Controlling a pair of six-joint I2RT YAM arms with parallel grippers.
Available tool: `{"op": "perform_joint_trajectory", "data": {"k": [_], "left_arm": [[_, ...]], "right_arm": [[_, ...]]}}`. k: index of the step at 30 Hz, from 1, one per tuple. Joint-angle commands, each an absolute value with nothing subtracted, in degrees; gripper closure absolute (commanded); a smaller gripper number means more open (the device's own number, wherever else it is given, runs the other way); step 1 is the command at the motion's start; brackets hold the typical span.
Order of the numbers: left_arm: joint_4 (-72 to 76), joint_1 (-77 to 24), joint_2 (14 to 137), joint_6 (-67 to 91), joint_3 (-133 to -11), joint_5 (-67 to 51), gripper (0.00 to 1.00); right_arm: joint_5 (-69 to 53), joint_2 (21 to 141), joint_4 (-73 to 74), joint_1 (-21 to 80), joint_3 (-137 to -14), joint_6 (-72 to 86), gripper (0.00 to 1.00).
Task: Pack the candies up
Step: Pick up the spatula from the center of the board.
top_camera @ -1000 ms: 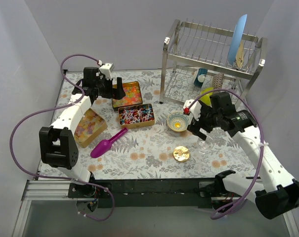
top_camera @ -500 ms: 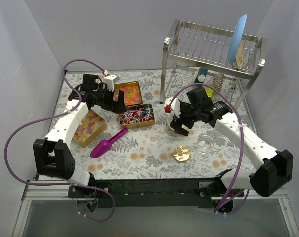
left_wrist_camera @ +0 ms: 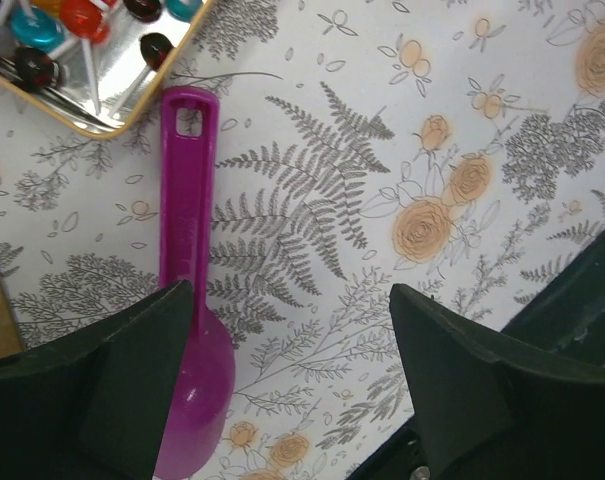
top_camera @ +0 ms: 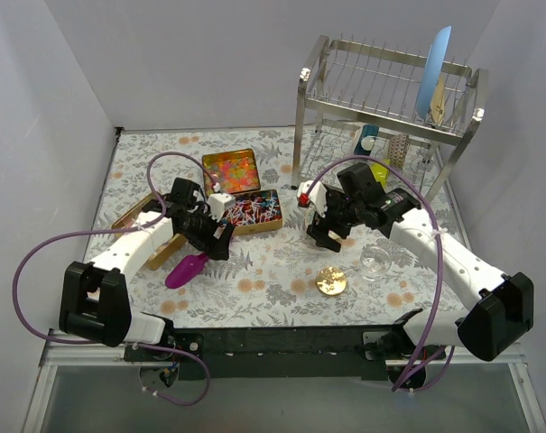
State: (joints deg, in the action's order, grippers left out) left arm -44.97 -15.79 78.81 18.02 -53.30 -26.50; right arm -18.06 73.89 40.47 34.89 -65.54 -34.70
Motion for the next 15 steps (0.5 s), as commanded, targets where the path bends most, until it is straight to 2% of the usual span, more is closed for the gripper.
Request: {"op": "perform_joint_trajectory", "data": {"k": [1,9,15], "left_arm": [[-37.1,-17.0,77.6,18.7,-52.2,-21.5,0.22],[-40.7,-18.1,77.3,15.0,-54.1,-14.3,0.27],[-50.3,-16.1,72.7,6.6,-52.4,-10.2,0.17]], "right_arm": [[-17.8,71.2,39.9,35.0,-64.2,-33.8,0.12],[-16.5,70.2,39.8,35.0,-63.8,-33.8,0.11],[-16.2,69.9,39.9,35.0,-63.5,-34.1,0.11]]}}
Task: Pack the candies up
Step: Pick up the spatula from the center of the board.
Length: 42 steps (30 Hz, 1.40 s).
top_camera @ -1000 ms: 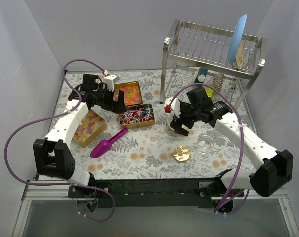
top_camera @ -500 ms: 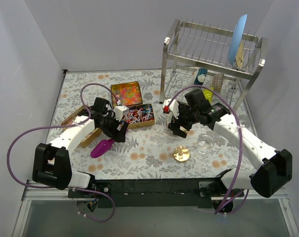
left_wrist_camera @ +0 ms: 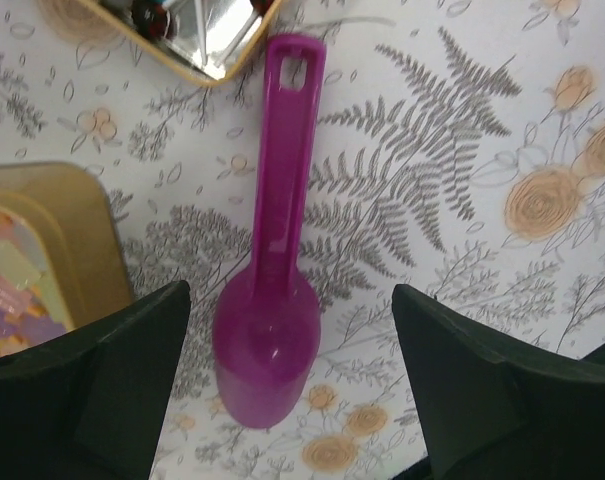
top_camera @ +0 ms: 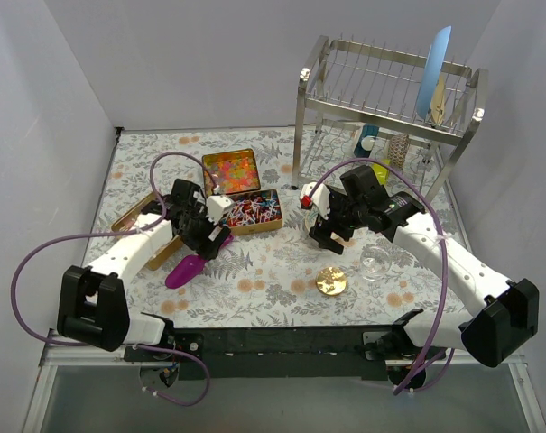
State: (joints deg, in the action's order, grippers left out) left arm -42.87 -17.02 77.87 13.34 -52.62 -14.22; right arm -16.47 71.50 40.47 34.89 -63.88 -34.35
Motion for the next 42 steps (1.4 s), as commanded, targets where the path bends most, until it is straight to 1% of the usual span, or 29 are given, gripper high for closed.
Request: {"op": "perform_joint_trajectory", "data": {"k": [1,5,11,20,24,25,27,28,29,31,34,35,36,38,39,40,42], "left_arm": [[-51.1,-16.1,72.2,6.2,-51.1,-10.1,0.16],[-50.9,-16.1,71.2,7.9,-47.9,-7.7,0.15],[-48.8,-16.1,73.2,9.6,-44.3,-5.4,0.2],[-44.0,-15.3,70.8,8.1,-38.3,1.0,0.22],[-41.3,-15.4,69.5,8.5,-36.7,1.8,0.31],[-40.5,-15.4,69.3,8.5,-35.9,1.8,0.38],[-38.6,-15.4,69.0,8.2,-35.2,1.4,0.46],[-38.3,-15.4,68.7,7.8,-34.9,0.2,0.54],[-38.5,-15.4,68.6,7.5,-35.1,0.1,0.57],[-40.8,-15.4,67.2,6.4,-36.9,-6.0,0.62],[-48.7,-15.4,65.2,2.6,-43.6,-15.6,0.61],[-52.9,-15.4,64.7,1.8,-47.1,-21.6,0.61],[-54.5,-15.4,64.9,1.4,-48.8,-23.7,0.61],[-60.7,-15.4,68.1,0.7,-54.3,-30.3,0.61],[-62.8,-15.4,69.9,0.4,-55.6,-32.3,0.63],[-65.1,-15.4,71.7,-2.0,-57.0,-35.0,0.69],[-71.0,-15.4,77.7,-2.5,-60.4,-41.5,0.72]], "right_arm": [[-16.2,69.9,39.8,35.0,-63.3,-34.1,0.11],[-16.5,70.0,39.6,35.0,-63.4,-34.2,0.11],[-16.7,70.7,39.8,35.0,-64.2,-34.5,0.11],[-16.6,69.6,39.8,35.0,-62.8,-34.7,0.11],[-16.8,69.4,39.2,35.0,-62.7,-34.6,0.11],[-16.7,69.6,39.1,35.0,-62.8,-34.6,0.11],[-16.7,69.8,38.6,35.1,-62.8,-34.8,0.11],[-16.8,69.9,38.6,35.0,-63.4,-34.9,0.11],[-17.2,70.0,38.7,35.0,-63.8,-35.0,0.11],[-18.4,70.5,39.4,35.0,-65.3,-36.0,0.11],[-22.1,70.9,39.7,35.0,-70.0,-36.7,0.1],[-23.9,71.1,39.1,35.0,-72.0,-36.7,0.1],[-24.9,71.3,37.7,35.0,-72.8,-36.7,0.1],[-28.6,71.7,36.7,35.2,-74.2,-39.5,0.1],[-29.3,72.2,35.9,35.5,-74.7,-41.6,0.1],[-29.4,72.2,35.1,36.0,-74.4,-46.7,0.11],[-27.4,71.7,32.6,38.3,-71.1,-53.4,0.11]]}}
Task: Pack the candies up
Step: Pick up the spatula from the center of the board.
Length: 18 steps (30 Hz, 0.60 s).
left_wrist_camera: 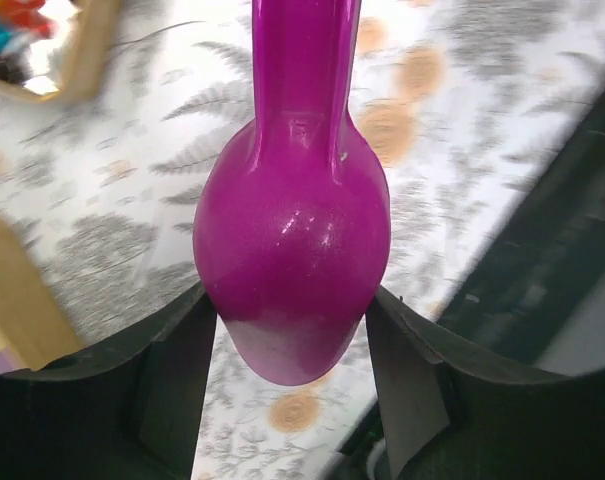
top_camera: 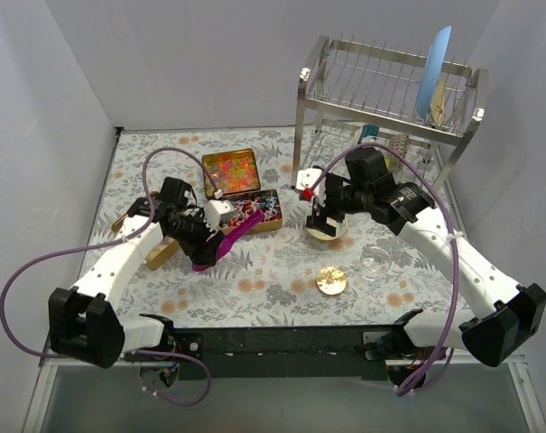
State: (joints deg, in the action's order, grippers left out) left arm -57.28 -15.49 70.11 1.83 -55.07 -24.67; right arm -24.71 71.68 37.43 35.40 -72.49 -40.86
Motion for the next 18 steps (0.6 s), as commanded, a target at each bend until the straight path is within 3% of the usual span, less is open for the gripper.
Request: {"op": "perform_joint_trajectory", "data": {"k": [1,6,18], "left_arm": [[-72.6,-15.4,79.6,-3.1,-61.3,-43.8,0.72],[-78.4,-15.4,87.4,-4.0,-66.0,-57.2,0.76],[-79.5,-15.4,91.7,-2.3,-69.3,-64.3,0.78]], "right_arm": [[-26.3,71.5,28.4,39.3,-69.6,-56.0,0.11],[-23.7,73.6,23.0,45.2,-66.9,-73.7,0.14],[-29.7,82.1,31.5,46.5,-72.9,-88.3,0.21]]}}
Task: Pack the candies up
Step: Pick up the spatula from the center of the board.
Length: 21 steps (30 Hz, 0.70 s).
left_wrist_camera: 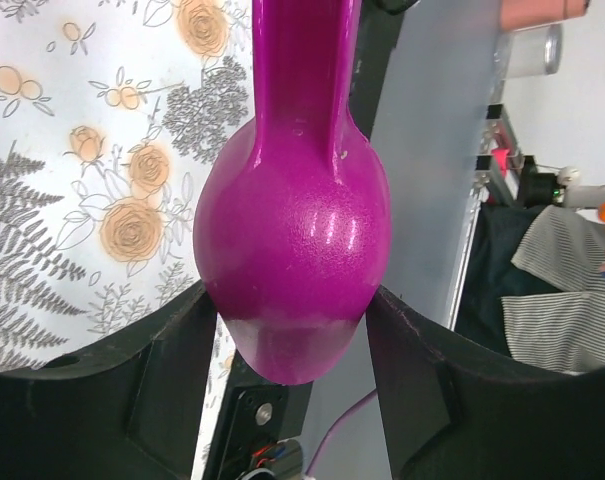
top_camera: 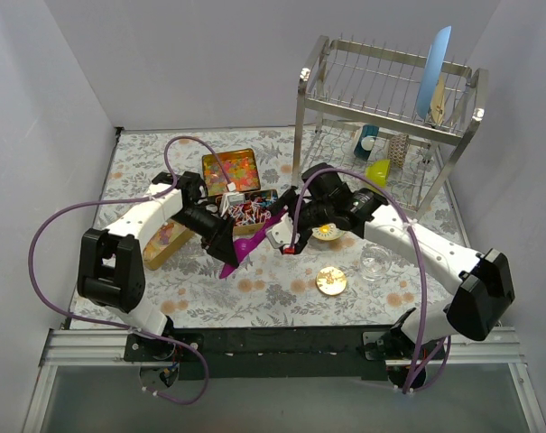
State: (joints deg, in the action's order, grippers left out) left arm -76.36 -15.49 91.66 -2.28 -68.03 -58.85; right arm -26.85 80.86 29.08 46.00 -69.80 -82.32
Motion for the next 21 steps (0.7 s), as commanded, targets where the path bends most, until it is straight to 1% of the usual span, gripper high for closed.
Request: {"op": "perform_joint_trajectory", "data": {"k": [1,4,5,7,8,10,11,12,14,15,16,18,19,20,21], "left_arm": [[-79.5,-15.4,91.7,-2.4,-69.1,-64.6,0.78],[-79.5,-15.4,91.8,-2.2,-69.3,-64.9,0.78],[-79.5,-15.4,92.0,-1.9,-69.3,-64.8,0.78],[-79.5,-15.4,92.8,-1.7,-69.4,-64.6,0.77],[-79.5,-15.4,93.0,-1.8,-69.6,-64.7,0.77],[-79.6,-15.4,93.5,-1.8,-69.8,-64.7,0.77],[-79.6,-15.4,93.7,-1.9,-70.0,-64.5,0.77],[-79.6,-15.5,94.0,-1.9,-70.2,-64.3,0.77],[-79.5,-15.5,94.1,-2.0,-71.0,-63.8,0.74],[-79.6,-15.4,94.1,-2.2,-71.3,-63.5,0.71],[-79.4,-15.3,94.0,-2.3,-72.0,-62.8,0.64],[-78.8,-15.2,93.5,-2.2,-72.4,-62.2,0.61],[-75.8,-15.1,92.1,-0.9,-72.8,-60.1,0.53],[-73.6,-15.0,91.2,1.8,-73.0,-58.9,0.52],[-71.1,-14.9,89.7,3.6,-73.2,-57.6,0.48]], "right_arm": [[-29.8,82.4,31.3,46.8,-72.9,-88.9,0.22],[-30.7,82.8,30.8,47.1,-72.8,-90.7,0.27],[-30.9,83.0,30.8,47.1,-72.9,-91.2,0.31],[-31.0,83.4,31.7,47.3,-73.5,-92.6,0.36],[-31.3,83.7,32.2,47.3,-73.7,-93.9,0.43],[-31.2,84.5,33.3,47.4,-74.6,-94.5,0.53],[-31.1,84.9,33.5,47.4,-74.9,-95.1,0.68],[-30.9,85.0,33.7,47.4,-75.1,-95.2,0.76],[-29.8,85.4,33.8,47.4,-75.4,-95.2,0.92],[-29.2,85.8,33.5,47.4,-75.4,-95.1,0.96],[-28.8,86.0,33.2,47.5,-75.4,-94.9,0.99],[-27.9,86.4,33.3,47.4,-75.8,-93.4,0.99],[-27.5,86.6,34.0,47.4,-76.1,-92.8,0.99],[-26.9,86.8,35.0,47.4,-77.5,-92.1,0.99],[-26.5,87.4,37.5,47.3,-78.3,-91.2,0.99]]}}
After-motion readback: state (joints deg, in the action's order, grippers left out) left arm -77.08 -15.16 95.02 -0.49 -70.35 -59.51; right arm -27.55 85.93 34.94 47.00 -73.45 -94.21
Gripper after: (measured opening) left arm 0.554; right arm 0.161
